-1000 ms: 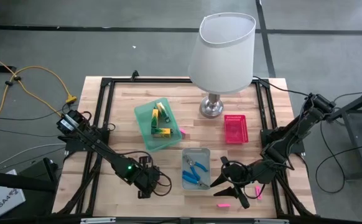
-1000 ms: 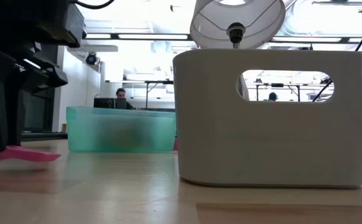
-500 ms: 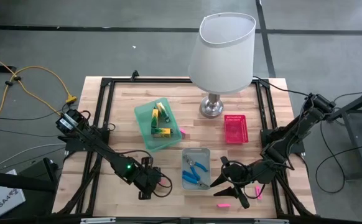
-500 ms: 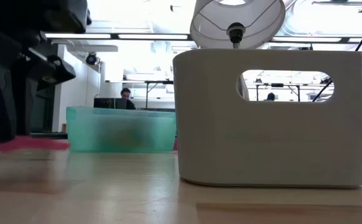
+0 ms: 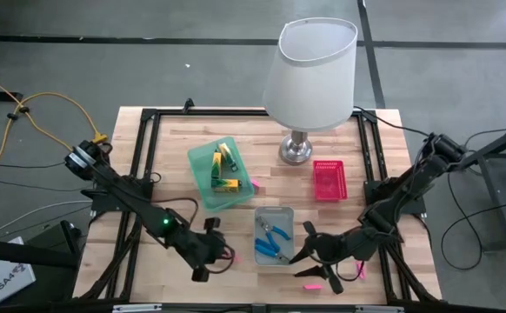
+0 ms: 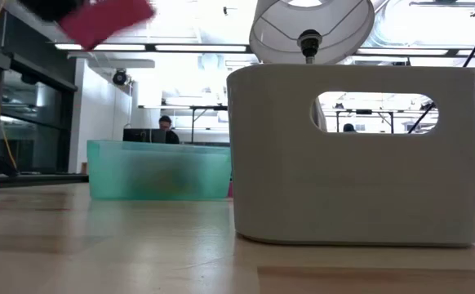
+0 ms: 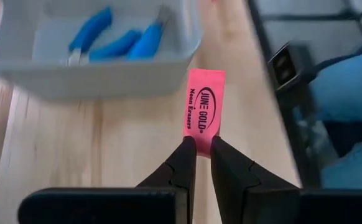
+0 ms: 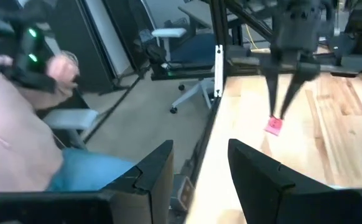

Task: Pick & Place School Supplies
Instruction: Put the pink eraser into the red bin

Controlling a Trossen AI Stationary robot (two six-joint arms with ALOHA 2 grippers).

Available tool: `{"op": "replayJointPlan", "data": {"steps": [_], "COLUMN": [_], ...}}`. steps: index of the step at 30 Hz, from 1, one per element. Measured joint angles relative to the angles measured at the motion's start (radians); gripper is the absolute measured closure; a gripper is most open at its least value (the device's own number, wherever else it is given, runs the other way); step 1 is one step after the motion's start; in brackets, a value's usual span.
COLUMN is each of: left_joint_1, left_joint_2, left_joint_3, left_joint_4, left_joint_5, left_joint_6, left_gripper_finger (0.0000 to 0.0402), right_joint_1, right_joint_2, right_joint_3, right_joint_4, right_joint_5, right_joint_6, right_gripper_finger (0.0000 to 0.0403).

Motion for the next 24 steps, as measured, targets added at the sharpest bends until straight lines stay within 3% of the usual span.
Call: {"op": "replayJointPlan", "data": {"steps": [14, 24], "left_joint_1": [0.000, 0.000], "left_joint_2": [-0.031, -0.031], "left_joint_3": [0.000, 0.000], "left_joint_4": [0.248, 0.213], "left_joint_5": [0.024, 0.029], "left_joint_6": [0.141, 0.106], "left_gripper_finger": [0.0367, 0.0395], "right_joint_1": [-0.036, -0.048], "right_joint_2": [0.034, 0.034], "right_joint_3": [0.000, 0.000], "right_joint_4": [0.006, -0.004], "right_joint_5": [-0.015, -0.053], "right_joint_6": [-0.253, -0.212], "right_gripper_finger": [0.0259, 0.0259]}}
